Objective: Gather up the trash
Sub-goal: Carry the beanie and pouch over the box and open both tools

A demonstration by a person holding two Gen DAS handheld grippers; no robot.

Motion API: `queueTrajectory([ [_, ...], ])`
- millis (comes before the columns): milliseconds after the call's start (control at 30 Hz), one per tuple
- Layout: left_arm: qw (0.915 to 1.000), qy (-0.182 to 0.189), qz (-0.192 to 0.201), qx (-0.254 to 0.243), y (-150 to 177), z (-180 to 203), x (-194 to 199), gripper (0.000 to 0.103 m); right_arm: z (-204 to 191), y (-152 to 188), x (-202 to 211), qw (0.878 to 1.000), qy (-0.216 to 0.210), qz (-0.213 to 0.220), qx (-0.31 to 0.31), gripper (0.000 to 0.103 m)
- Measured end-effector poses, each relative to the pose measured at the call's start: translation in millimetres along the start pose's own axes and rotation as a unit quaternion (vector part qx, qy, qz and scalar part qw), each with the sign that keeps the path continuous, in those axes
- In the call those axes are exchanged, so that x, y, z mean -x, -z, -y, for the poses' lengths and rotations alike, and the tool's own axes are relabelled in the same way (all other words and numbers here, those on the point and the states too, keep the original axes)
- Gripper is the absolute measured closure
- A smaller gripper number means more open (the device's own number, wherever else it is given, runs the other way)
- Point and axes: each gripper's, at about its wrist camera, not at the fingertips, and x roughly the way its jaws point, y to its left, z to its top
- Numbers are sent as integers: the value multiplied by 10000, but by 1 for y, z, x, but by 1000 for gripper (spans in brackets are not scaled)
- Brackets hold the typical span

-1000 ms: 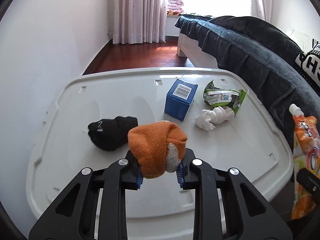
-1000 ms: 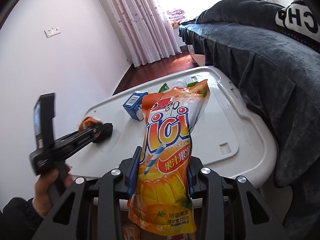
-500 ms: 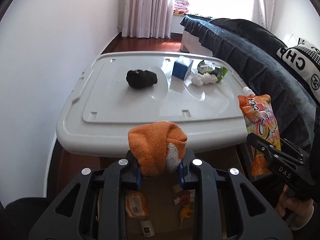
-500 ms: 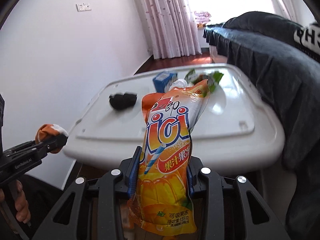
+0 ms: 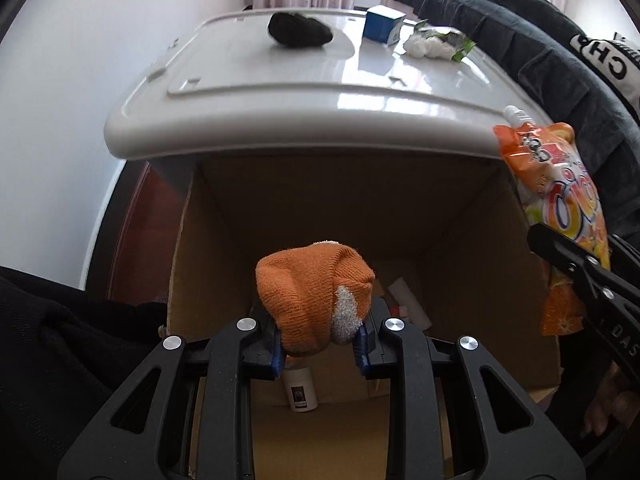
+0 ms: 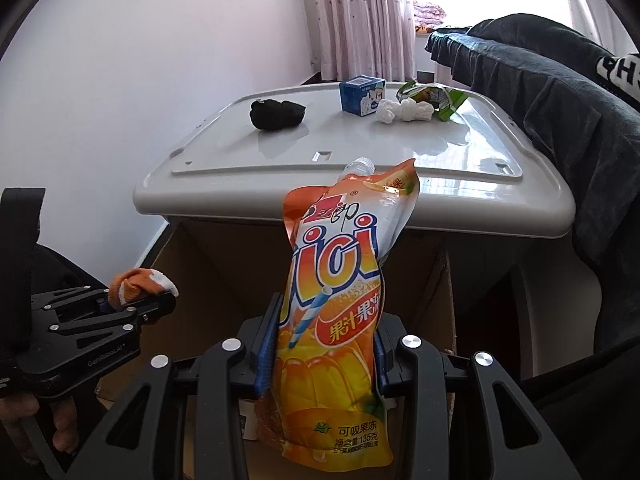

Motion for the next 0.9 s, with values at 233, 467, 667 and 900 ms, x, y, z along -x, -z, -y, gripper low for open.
queueTrajectory([
  [233, 9997, -36, -238, 104, -2, -7, -21, 78, 3, 3, -20, 9990, -92, -366, -239, 66],
  [467, 9997, -68, -249, 45, -2, -3, -24, 78, 0, 5, -23, 9983, -151, -476, -286, 66],
  [667, 9997, -58, -230, -5, -2, 1, -23, 76, 0, 6, -21, 9983, -208, -484, -264, 59],
  [900, 9996, -235, -98, -96, -1, 7, -19, 14, 13, 3, -8, 9982, 34, -145, -587, 29],
])
